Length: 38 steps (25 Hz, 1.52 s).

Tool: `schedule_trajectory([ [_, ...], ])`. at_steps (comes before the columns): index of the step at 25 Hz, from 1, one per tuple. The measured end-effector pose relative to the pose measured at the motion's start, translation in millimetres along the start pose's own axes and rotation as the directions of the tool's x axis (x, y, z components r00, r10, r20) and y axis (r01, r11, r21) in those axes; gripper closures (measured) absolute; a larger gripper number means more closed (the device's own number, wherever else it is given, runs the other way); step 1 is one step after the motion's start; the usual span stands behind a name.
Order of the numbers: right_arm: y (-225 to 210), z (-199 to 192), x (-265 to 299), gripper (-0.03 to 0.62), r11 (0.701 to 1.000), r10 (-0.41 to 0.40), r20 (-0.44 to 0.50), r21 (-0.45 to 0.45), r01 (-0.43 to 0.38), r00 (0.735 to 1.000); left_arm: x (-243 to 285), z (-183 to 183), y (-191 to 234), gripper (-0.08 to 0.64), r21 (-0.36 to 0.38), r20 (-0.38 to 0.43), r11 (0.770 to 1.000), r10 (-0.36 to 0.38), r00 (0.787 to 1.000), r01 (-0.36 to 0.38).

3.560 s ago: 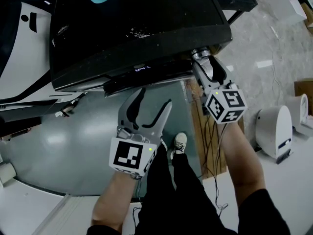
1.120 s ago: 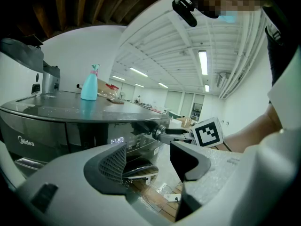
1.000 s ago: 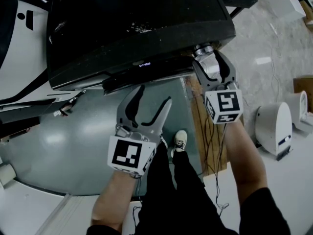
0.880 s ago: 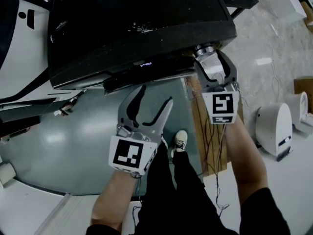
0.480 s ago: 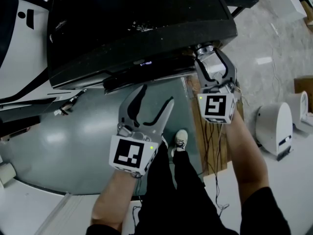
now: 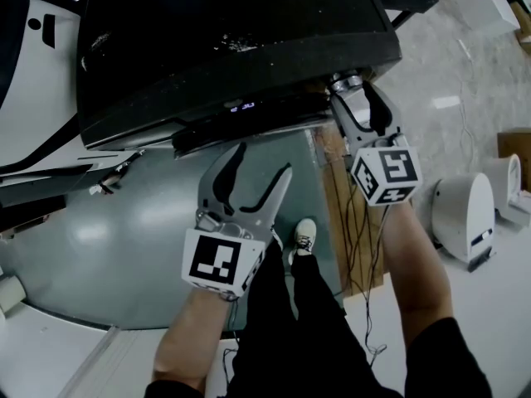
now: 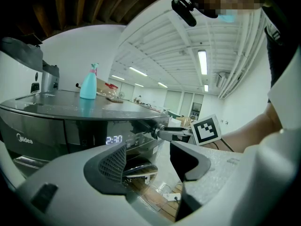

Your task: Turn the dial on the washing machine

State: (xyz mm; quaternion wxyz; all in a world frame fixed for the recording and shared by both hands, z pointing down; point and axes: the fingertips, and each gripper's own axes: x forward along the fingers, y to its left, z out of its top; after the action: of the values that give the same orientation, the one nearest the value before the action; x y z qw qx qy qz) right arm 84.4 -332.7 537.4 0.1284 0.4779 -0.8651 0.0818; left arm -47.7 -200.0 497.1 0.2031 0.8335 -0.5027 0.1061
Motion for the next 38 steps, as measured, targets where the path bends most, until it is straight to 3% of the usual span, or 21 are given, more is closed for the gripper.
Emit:
schedule_trajectory([
  [15,3,1,1,0.307,0.998,-0.005,-0.007,-0.063,0.005,1.000,1,-1,-1,0.287,-0.001,0.004,1.000,0.001,1.000,-0.001],
  [21,5,3,2,0.308,0.986,-0.016,-0.011,-0.166,0.014,1.000,1,0,-1,0.287,-0.004,0.001,1.000,0.002,1.000,-0.002],
  [24,8,3,1,0.308,0.944,-0.058,-0.047,-0.328,0.039,0.997,2,1,-1,0.287,-0.004,0.002,1.000,0.002,1.000,-0.002],
  [27,12,0,1,0.311,0.871,-0.085,-0.062,-0.489,0.044,0.994,3,0,-1,0.287,-0.006,0.001,1.000,0.002,1.000,-0.002],
  [30,13,-2,3,0.314,0.821,-0.104,-0.057,-0.569,0.053,0.993,4,-1,-1,0.287,-0.005,-0.002,1.000,0.001,1.000,-0.001],
  [32,12,-3,3,0.323,0.809,-0.116,-0.050,-0.585,0.065,0.992,5,-2,-2,0.287,-0.005,-0.003,1.000,-0.001,1.000,0.001],
  [35,11,-4,3,0.325,0.821,-0.121,-0.042,-0.566,0.076,0.992,5,-3,-2,0.287,-0.008,-0.004,1.000,0.000,1.000,0.000],
  [38,11,-3,3,0.325,0.873,-0.109,-0.050,-0.483,0.071,0.993,6,-2,-2,0.287,-0.009,-0.006,1.000,0.001,1.000,-0.001],
])
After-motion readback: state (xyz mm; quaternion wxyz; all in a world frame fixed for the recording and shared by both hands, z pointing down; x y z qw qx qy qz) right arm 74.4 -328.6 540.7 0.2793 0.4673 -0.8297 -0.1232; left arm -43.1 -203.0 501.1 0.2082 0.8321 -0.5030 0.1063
